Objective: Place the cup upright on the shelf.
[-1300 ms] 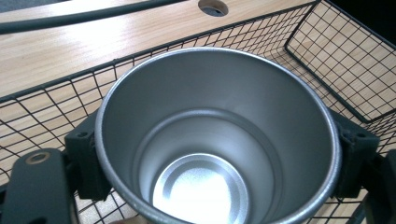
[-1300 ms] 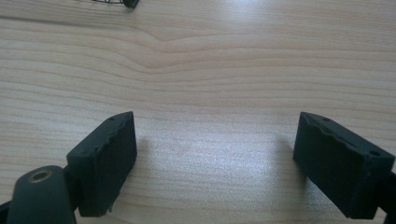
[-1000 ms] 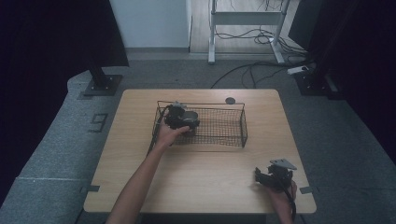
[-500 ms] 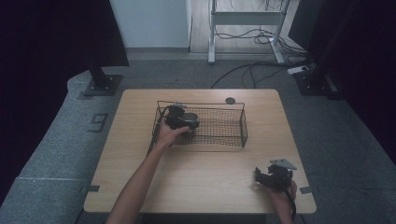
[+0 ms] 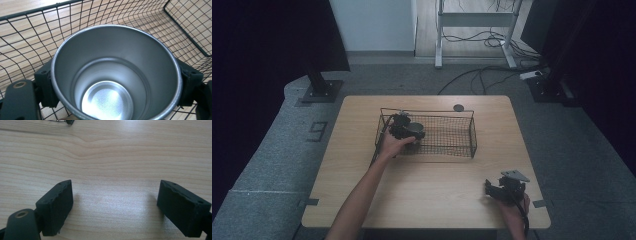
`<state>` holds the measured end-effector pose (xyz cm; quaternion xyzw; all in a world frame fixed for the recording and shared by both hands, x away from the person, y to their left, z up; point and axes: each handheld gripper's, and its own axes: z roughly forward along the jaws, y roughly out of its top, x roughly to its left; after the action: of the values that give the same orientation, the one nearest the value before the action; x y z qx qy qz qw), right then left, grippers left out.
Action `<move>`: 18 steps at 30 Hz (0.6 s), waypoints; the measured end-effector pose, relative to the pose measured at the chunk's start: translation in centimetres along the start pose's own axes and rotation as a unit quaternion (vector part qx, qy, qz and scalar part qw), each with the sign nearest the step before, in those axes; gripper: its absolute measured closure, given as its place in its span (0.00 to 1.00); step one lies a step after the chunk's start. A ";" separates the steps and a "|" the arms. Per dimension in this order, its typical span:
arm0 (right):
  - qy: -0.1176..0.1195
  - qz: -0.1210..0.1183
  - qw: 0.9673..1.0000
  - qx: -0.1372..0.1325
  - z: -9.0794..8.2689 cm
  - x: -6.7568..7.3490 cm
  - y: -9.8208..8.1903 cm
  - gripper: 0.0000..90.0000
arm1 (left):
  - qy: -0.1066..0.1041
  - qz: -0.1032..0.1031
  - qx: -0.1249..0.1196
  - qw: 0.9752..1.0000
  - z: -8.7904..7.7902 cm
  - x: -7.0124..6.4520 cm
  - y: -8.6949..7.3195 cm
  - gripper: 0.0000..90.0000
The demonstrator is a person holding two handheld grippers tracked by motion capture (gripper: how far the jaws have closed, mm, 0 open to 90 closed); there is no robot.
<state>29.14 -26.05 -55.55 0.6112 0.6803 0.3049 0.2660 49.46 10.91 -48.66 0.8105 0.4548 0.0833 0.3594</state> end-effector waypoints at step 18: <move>0.000 0.000 1.000 0.000 0.0 0.0 0.0 0.15 | 0.019 0.011 0.014 1.000 0.1 -0.3 0.0 0.16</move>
<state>29.14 -26.05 -55.55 0.6111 0.6803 0.3048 0.2660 49.34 10.64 -48.71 0.8187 0.4539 0.0963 0.3383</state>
